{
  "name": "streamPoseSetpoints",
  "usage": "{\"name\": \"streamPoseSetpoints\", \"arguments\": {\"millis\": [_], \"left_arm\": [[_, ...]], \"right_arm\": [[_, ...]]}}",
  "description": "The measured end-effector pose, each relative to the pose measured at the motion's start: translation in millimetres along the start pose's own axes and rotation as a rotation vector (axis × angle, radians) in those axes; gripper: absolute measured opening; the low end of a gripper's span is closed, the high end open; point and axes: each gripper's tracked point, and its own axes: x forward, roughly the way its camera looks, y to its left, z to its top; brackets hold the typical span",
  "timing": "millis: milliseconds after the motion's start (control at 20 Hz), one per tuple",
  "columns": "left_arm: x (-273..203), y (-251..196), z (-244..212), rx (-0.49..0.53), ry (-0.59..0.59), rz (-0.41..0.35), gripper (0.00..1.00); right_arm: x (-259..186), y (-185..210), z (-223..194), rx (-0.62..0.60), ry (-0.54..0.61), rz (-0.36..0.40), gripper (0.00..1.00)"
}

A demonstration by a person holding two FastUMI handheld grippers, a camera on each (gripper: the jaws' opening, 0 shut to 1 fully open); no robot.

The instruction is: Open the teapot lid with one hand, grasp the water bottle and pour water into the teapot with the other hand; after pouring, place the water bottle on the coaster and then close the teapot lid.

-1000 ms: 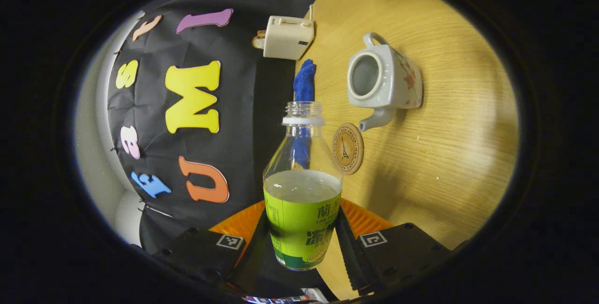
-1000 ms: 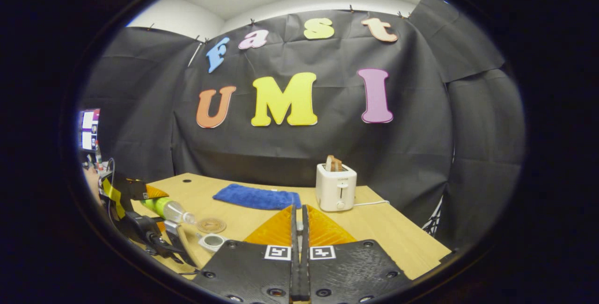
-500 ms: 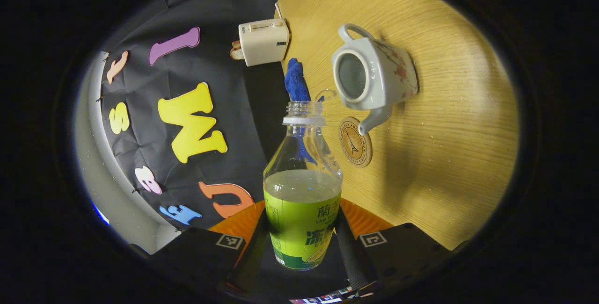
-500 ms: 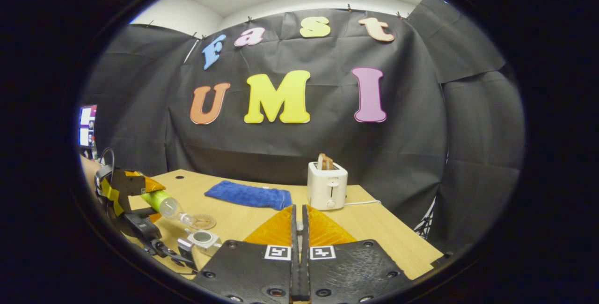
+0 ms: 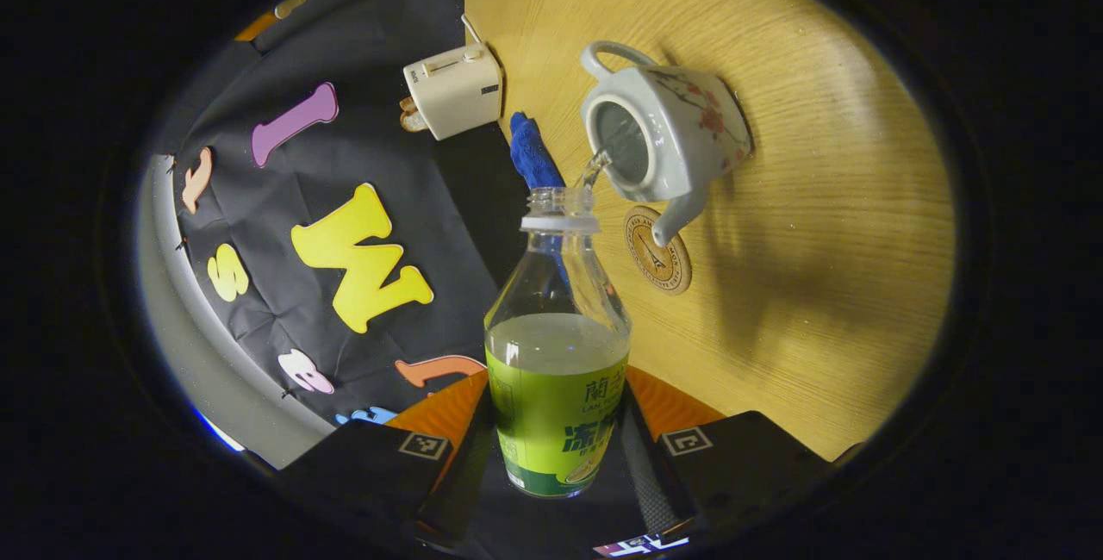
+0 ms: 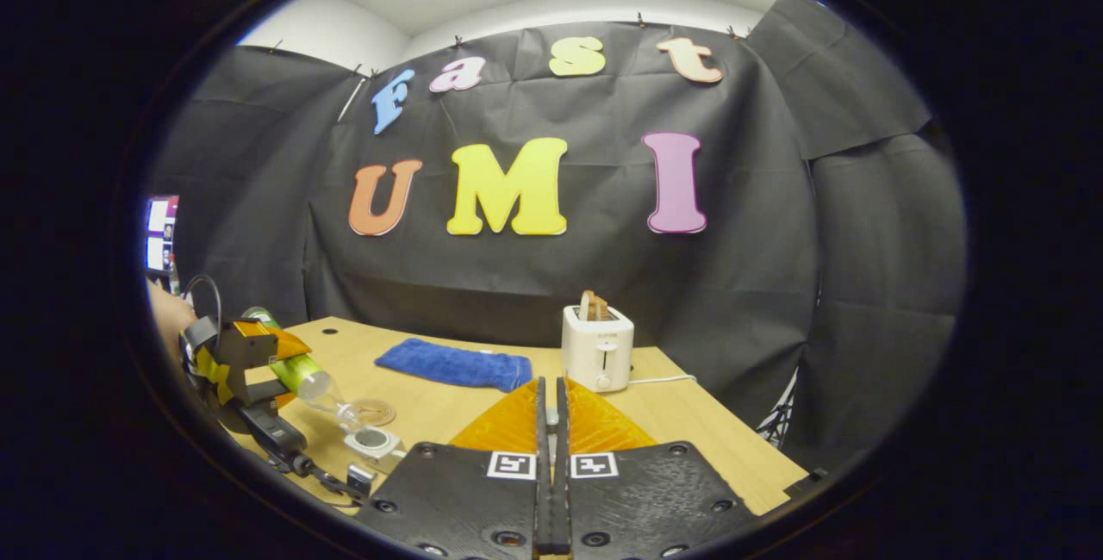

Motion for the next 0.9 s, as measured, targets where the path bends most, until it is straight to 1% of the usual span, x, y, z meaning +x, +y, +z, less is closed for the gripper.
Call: {"name": "streamPoseSetpoints", "arguments": {"millis": [100,150,450,600,650,700,900], "left_arm": [[1,4,3,0.015,0.001,0.008,0.72],[1,5,5,0.02,0.002,0.011,0.75],[-2,11,12,0.061,0.006,0.04,0.74],[-3,18,18,0.113,-0.008,0.058,0.75],[-2,17,19,0.124,-0.01,0.057,0.72],[-1,12,20,0.133,-0.009,0.052,0.74],[0,11,22,0.153,-0.007,0.048,0.75]], "right_arm": [[0,-1,0,-0.002,0.0,-0.002,0.0],[-1,0,0,-0.002,0.001,0.0,0.0],[-1,-2,1,-0.006,0.001,-0.002,0.0],[-1,-2,-1,-0.011,0.004,-0.001,0.0],[-1,-2,-1,-0.011,0.006,-0.001,0.0],[1,-2,-1,-0.01,0.008,-0.003,0.0],[0,-5,-2,-0.012,0.012,-0.008,0.0]]}}
